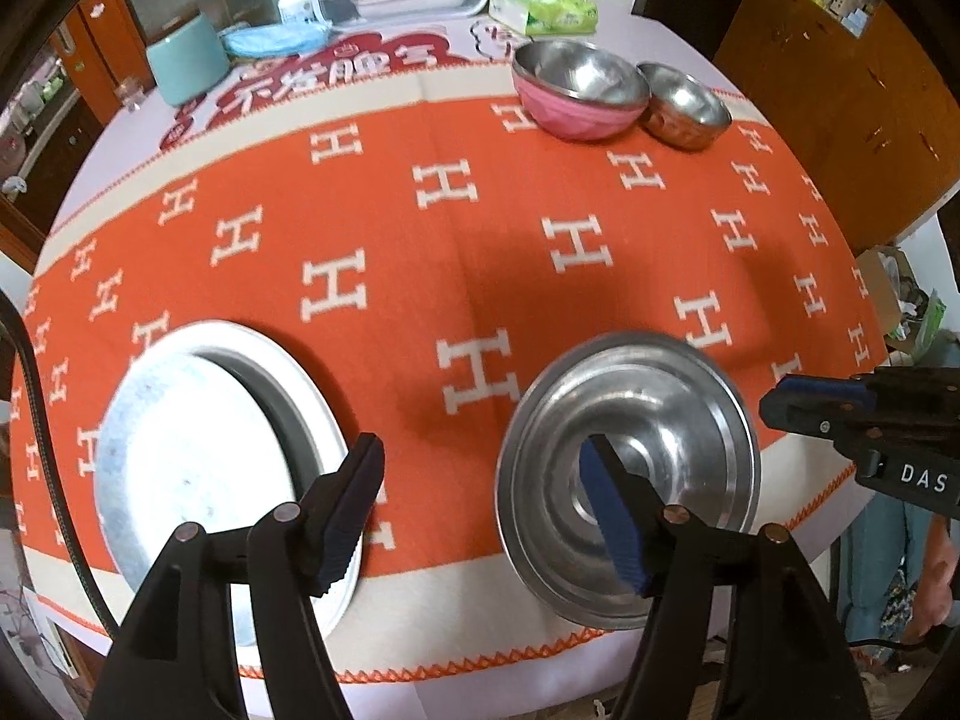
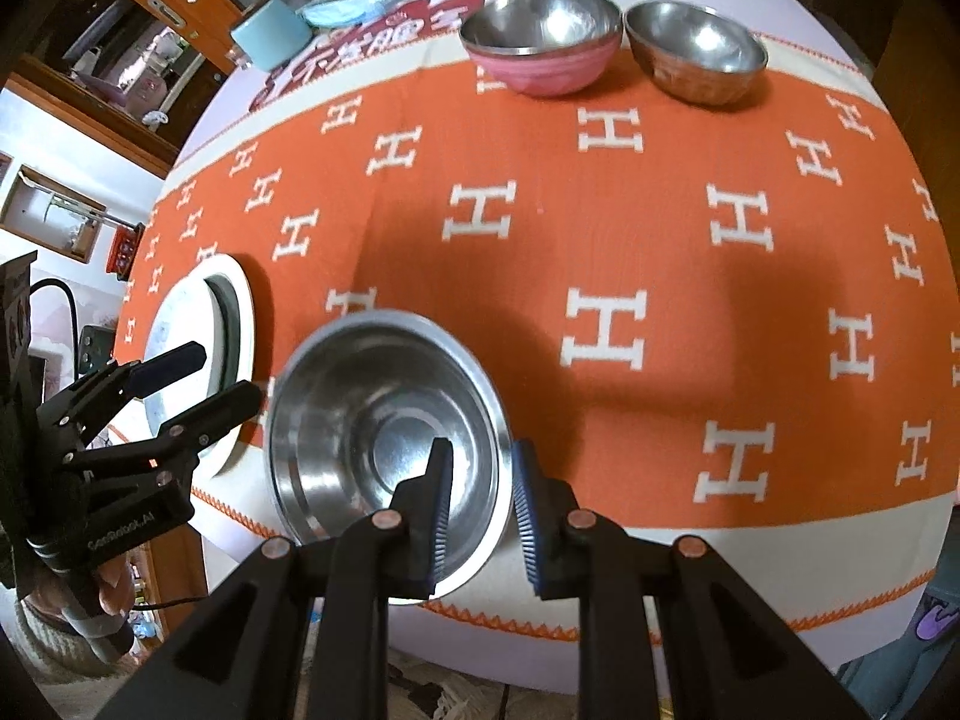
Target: Organize plates and bowls
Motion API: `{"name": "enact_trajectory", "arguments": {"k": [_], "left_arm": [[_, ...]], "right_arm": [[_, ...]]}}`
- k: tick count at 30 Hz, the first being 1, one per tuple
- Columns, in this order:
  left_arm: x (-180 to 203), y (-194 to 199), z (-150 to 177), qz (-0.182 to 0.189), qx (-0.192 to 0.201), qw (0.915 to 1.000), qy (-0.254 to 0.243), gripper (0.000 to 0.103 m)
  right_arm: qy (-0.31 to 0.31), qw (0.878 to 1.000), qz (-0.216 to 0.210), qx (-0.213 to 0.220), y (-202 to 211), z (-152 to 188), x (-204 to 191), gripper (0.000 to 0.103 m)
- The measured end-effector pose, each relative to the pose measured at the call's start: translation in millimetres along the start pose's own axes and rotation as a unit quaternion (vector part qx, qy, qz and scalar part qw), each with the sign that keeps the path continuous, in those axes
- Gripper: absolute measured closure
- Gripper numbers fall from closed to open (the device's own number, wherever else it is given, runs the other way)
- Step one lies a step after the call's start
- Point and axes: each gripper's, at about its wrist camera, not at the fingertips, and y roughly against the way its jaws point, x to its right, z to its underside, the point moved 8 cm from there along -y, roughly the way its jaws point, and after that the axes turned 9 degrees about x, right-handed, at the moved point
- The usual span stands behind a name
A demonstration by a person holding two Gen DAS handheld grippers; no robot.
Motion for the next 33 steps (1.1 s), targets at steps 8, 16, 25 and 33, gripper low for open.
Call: {"name": "enact_trajectory", "arguments": {"k": [8,16,25,33], "left_arm": [[-3,15,-29,-0.019,0.030,0.9993,-0.010,0.033],[3,26,-73,-0.040,0.060,0.9968,-0.036,0.032],[19,26,-146,-0.057,0.099,0.9907,-0.074,0.027],[29,-7,-209,-0.054,0.093,0.9911,-0.079,0.026]], "right_arm": [[0.012,0.999,0.005,0.038,21,-28,4,0.083],[0.025,0.996,0.018,0.082,45,-69,16,0.083],[0.007,0.994,0.024,0.109,59,-127,43,0.083],[-0.056,0.992,-0.002,0.109,44,-178,70,0.083]]}}
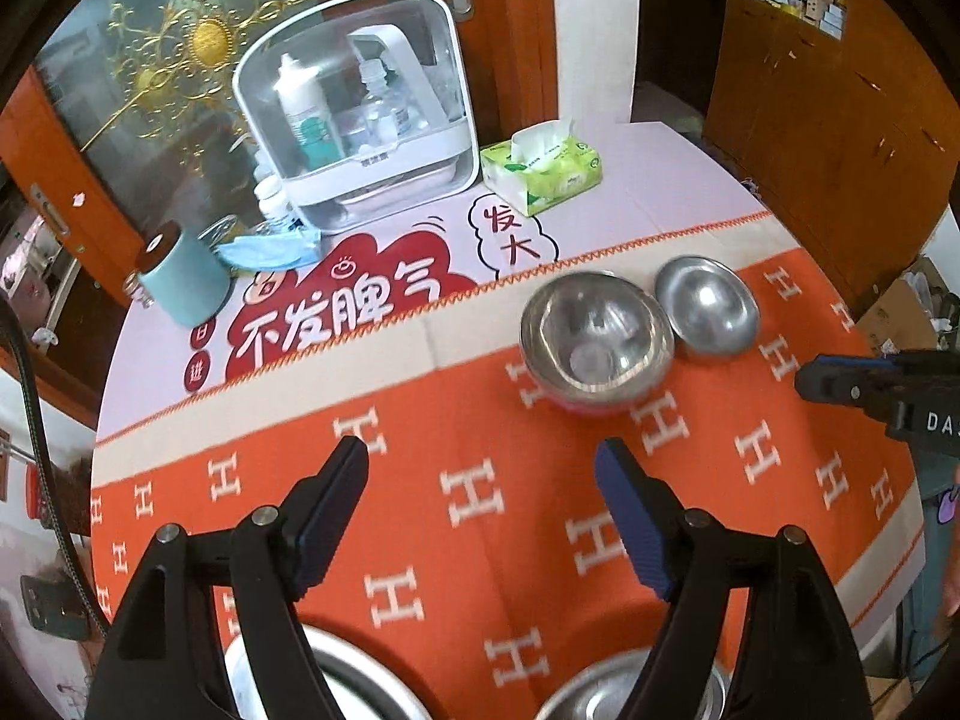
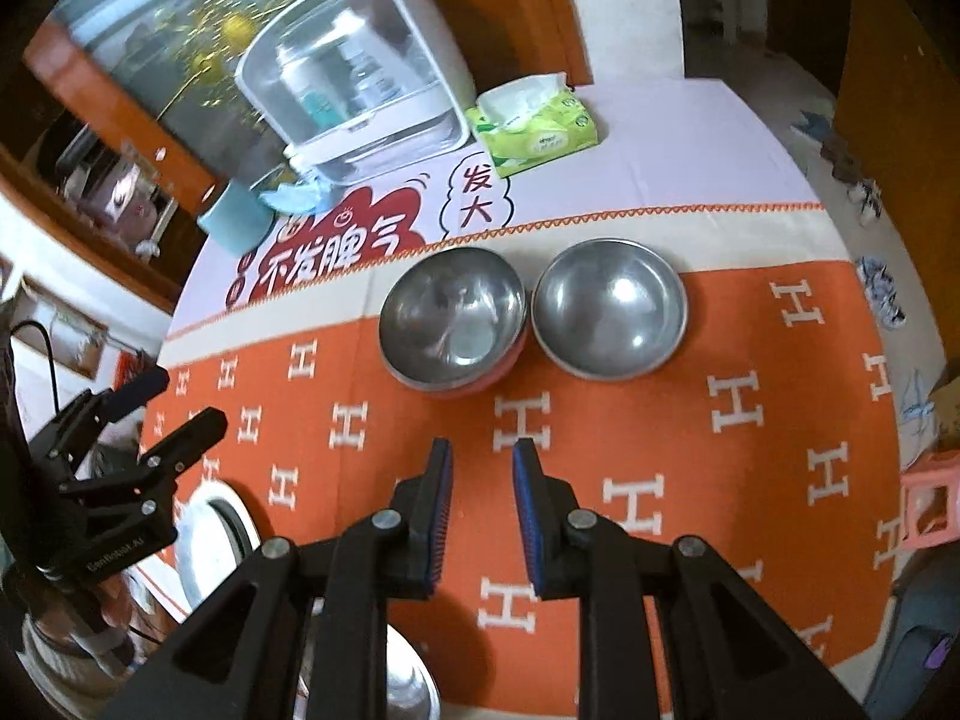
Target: Organize plates and bowls
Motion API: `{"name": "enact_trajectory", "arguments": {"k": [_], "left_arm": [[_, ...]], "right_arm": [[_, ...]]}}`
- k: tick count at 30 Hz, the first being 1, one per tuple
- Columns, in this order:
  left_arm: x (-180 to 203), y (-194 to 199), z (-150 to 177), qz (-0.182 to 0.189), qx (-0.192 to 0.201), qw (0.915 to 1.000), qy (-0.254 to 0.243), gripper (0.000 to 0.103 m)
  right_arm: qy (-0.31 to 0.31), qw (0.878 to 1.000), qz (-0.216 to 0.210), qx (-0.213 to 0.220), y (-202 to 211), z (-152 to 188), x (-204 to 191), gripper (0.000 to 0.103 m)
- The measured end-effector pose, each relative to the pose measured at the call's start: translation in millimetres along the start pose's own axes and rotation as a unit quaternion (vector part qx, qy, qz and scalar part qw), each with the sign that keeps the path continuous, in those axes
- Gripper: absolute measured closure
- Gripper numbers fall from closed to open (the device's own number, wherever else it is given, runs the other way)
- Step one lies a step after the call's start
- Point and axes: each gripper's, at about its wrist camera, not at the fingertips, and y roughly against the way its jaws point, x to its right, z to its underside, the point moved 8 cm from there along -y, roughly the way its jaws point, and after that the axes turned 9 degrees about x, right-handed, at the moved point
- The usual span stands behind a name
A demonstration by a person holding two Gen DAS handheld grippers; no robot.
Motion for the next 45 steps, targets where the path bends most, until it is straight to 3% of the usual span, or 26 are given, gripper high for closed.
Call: {"name": "enact_trajectory", "arguments": {"k": [6,15,20,26,31,37,41,45], "left_arm": [[-2,-59,-22,0.001,-0.030,0.9993,0.021,0.026],[-7,-143,-19,0.025,-0.093,0.9913,0.090,0.026],[-4,-170,-16,0.034,-0.118,0.9867,0.107,0.026],[1,-191,-15,0.030,-0.137,0.9858,0.093,0.026],[6,-203,-15,0.035,-0.151,0.9846,0.080,0.036],[14,-214,-12,0.046,-0.168,0.9828,0.061,0.057],[26,-213,-13,0.077,-0.175,0.9798,0.059,0.092],[32,-211,-10,0.071,-0.178,0.9803,0.049,0.092]], "right_arm": [[-0.054,0.998,-0.018,-0.016,-38,-19,13,0.083],[-0.131,0.989,-0.033,-0.057,-96,-19,26,0.083],[-0.149,0.986,-0.027,-0.069,-116,-18,30,0.082],[-0.151,0.985,-0.009,-0.081,-132,-17,32,0.082],[-0.154,0.984,-0.002,-0.086,-142,-17,33,0.082],[-0.153,0.985,0.000,-0.085,-147,-18,33,0.082],[-0.143,0.986,0.002,-0.082,-147,-19,30,0.086],[-0.127,0.988,0.015,-0.082,-145,-19,28,0.087]]}}
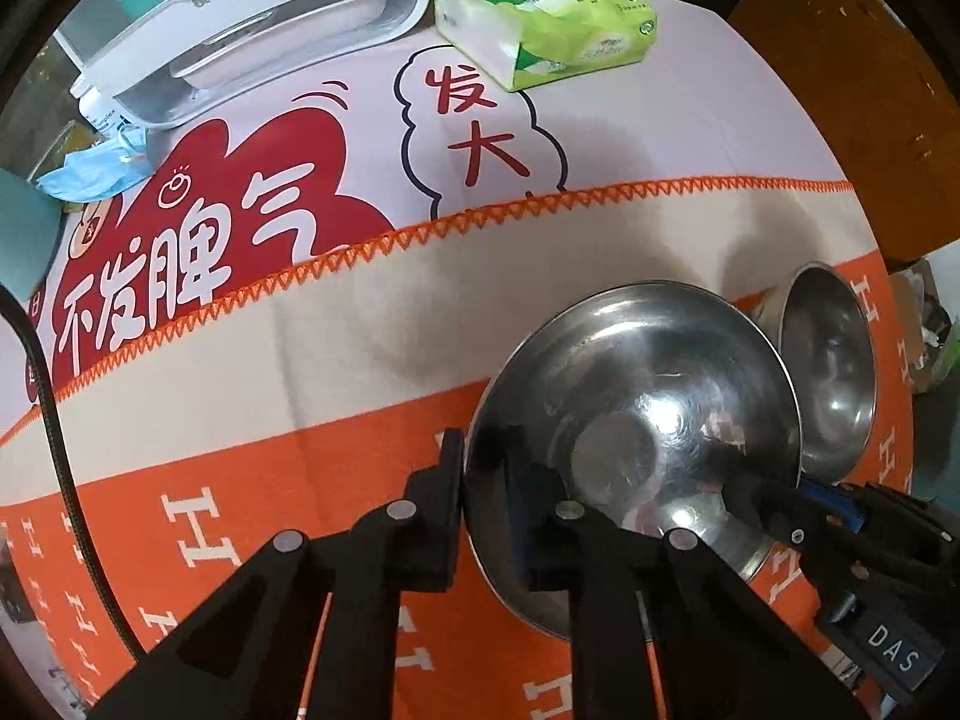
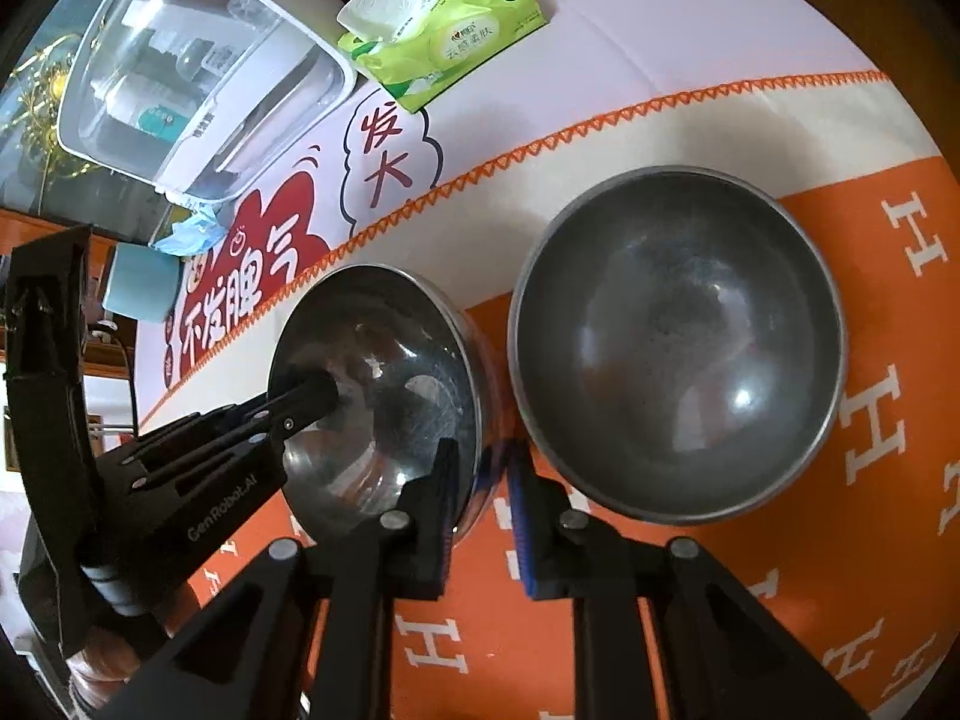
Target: Organize plates and bowls
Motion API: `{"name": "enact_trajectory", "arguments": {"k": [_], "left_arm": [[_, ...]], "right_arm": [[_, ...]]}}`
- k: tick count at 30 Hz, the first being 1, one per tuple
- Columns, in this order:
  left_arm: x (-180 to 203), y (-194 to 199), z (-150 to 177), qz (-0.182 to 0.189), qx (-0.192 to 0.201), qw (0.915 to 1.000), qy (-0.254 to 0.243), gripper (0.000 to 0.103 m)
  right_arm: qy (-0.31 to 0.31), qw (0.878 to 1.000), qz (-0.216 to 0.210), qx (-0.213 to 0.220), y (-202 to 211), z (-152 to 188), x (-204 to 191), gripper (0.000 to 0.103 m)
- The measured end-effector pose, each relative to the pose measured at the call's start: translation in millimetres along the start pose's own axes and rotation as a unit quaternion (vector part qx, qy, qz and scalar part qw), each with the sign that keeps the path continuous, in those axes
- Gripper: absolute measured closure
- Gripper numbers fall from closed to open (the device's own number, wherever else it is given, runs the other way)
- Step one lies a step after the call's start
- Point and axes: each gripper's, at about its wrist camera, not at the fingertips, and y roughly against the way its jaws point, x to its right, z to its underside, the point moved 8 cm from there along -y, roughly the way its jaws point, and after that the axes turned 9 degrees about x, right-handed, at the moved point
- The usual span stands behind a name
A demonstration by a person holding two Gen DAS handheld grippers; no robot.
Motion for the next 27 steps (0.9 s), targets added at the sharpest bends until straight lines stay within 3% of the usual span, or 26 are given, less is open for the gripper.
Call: {"name": "enact_trajectory", "arguments": {"k": [8,27], "left_arm": [[-2,16,17,0.006,-0.002,1.0000,-0.001,0.093],[-8,115,74,-0.003,0.039,0.9992,0.004,0.093]], "right_arm": [[0.008,1.000,-0.010,0.001,10,8,-3,0.088],[0.054,0.998,-0.036,0.019,73,56,-40,0.090]]}}
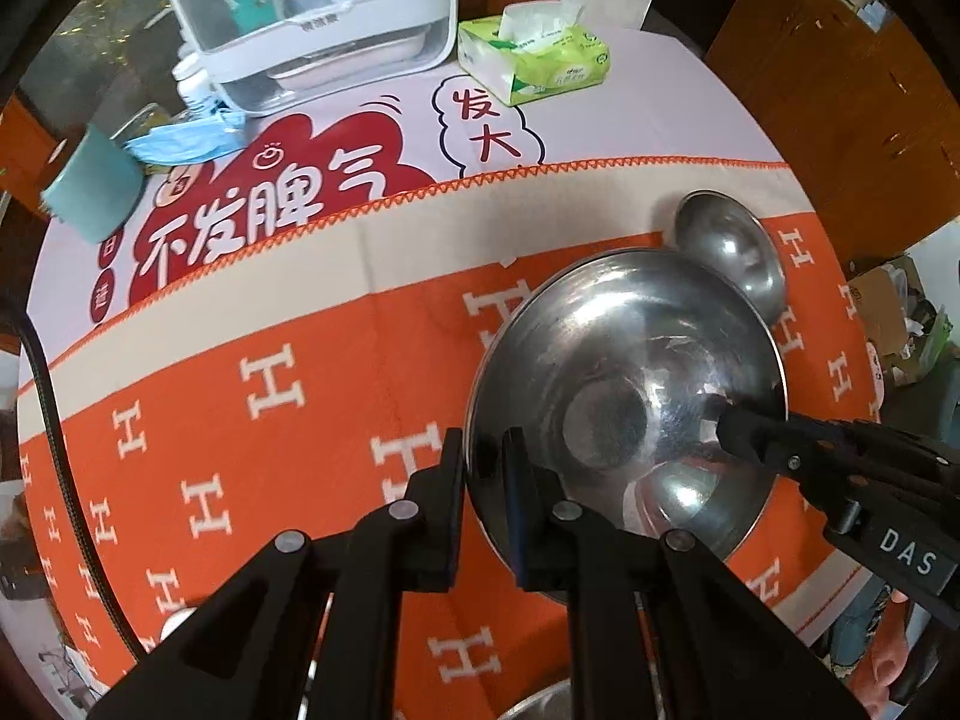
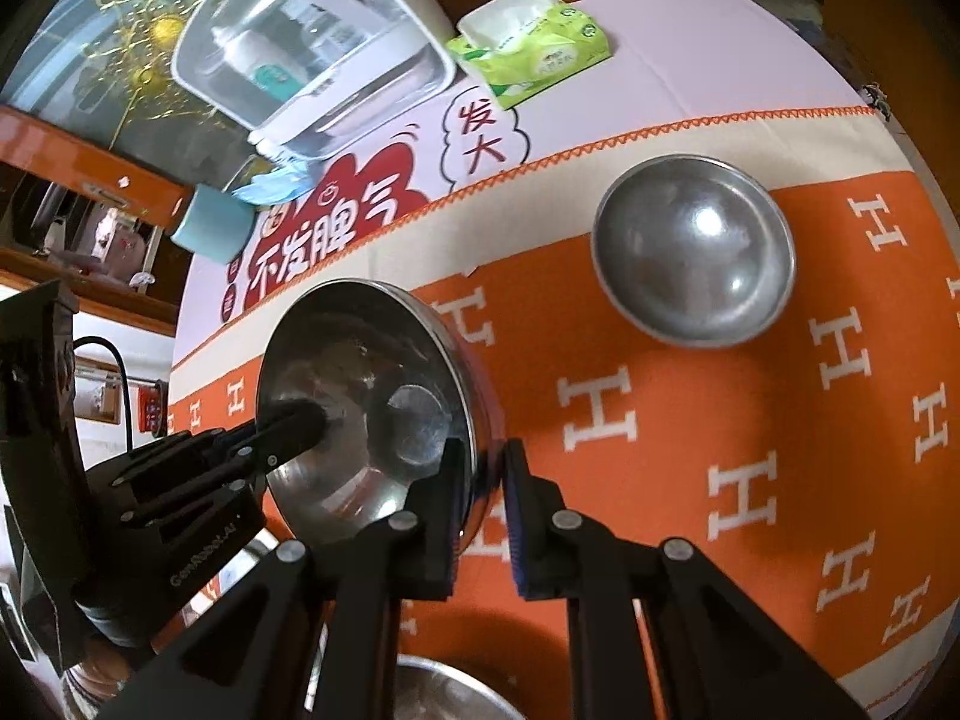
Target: Organize plates and bowls
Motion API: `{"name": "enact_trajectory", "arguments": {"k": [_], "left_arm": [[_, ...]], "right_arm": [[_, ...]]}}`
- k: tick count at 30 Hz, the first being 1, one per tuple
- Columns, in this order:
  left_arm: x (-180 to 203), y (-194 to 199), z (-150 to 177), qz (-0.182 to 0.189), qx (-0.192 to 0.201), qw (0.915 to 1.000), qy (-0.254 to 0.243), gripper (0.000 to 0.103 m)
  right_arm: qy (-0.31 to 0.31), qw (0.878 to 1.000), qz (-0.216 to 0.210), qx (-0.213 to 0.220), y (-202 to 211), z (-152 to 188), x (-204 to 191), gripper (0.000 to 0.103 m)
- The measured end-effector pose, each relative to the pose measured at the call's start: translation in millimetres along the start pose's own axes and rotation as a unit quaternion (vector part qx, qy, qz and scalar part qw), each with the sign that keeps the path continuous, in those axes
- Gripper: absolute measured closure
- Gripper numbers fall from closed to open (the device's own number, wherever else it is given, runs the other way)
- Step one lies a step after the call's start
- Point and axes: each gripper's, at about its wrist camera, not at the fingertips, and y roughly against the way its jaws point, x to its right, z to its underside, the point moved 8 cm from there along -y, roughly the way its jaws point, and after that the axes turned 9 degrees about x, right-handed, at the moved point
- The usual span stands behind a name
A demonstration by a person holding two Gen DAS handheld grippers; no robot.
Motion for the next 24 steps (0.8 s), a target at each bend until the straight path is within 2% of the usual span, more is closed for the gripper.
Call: {"name": "enact_trajectory", "arguments": {"k": [10,15,24], "left_arm": [[2,51,45,0.003,0.015,0.9999,0.003,0.093],[4,66,88,0.010,0.005,0.9999,0.006,0.093],[11,69,165,0.015,-0.017,0.9997,0.009,0.093]], "right_arm": [[0.023,1.000,-0.018,0.004,35,39,-20,0.091],[0.040,0.999,-0.018,-0.006,46,73,-23,0.091],[0.062,0.997,-0.010,-0.039,51,144,-17,0.090]]}}
